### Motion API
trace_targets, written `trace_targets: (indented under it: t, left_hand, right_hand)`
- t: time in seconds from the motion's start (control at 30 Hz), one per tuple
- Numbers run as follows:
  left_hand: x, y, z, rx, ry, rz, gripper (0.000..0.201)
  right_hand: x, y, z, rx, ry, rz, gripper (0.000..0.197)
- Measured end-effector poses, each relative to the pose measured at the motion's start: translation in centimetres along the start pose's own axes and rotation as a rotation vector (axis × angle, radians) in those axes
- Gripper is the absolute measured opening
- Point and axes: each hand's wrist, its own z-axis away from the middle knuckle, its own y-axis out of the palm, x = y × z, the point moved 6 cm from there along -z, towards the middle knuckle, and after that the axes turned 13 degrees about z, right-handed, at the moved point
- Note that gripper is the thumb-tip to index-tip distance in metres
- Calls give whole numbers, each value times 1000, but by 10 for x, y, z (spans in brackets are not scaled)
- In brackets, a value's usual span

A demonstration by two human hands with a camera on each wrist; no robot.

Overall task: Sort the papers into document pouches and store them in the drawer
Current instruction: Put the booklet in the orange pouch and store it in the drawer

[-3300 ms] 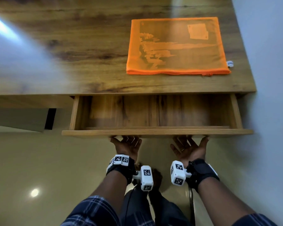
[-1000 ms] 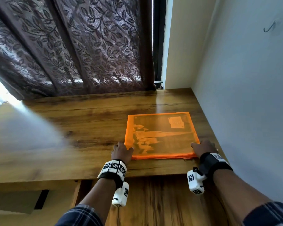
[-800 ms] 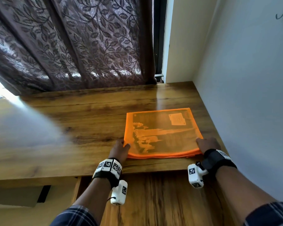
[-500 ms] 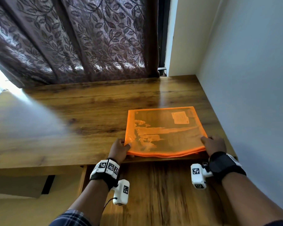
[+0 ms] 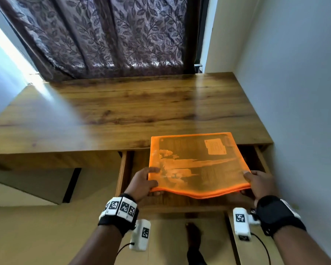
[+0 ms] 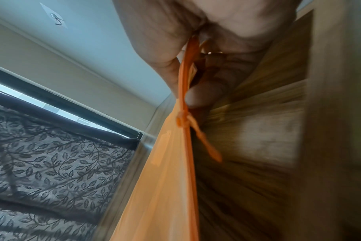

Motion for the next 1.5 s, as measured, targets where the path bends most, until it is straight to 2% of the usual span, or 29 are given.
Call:
trace_targets:
  t: [0.07, 0.2, 0.33, 0.5, 0.63, 0.77, 0.9, 0.97, 1.13, 1.23, 1.3, 1.4, 1.5]
  left_hand:
    - [14, -2, 23, 37, -47, 18, 36]
    - [41, -11, 51, 41, -70, 38, 33]
    - [55, -13, 51, 30, -110, 33, 32]
    - [48, -13, 34, -14, -107, 23, 29]
    - [39, -20, 6, -146, 17, -228, 23]
    - [30, -17, -17, -177, 2, -490, 24]
    - [31, -11, -36, -93, -96, -823, 41]
    - [33, -10, -42, -60, -133, -911, 46]
    - [37, -12, -48, -52, -187, -906, 49]
    - [38, -14, -46, -57, -209, -934, 51]
    - [35, -13, -43, -50, -200, -988, 52]
    - [32, -1, -32, 20, -148, -1071, 53]
    - [36, 29, -17, 230, -48, -1056, 49]
  right_hand:
    - [-12, -5, 21, 5, -15, 8, 9]
    - [-43, -13, 51, 44, -2, 15, 10]
    - [-52, -16, 63, 59, 21, 10, 8]
    - [-39, -15, 49, 131, 68, -8, 7]
    - [-21, -3, 29, 213, 12, 28, 26]
    - [-1, 15, 11, 309, -109, 180, 26]
    - [5, 32, -8, 367, -170, 369, 26]
    - [3, 38, -16, 377, -176, 430, 26]
    - [-7, 46, -25, 379, -171, 558, 26]
    - [-11, 45, -21, 362, -178, 659, 19]
    - [-14, 41, -18, 341, -172, 714, 13]
    - [-14, 36, -12, 319, -202, 735, 15]
    - [-7, 40, 9, 411, -394, 711, 18]
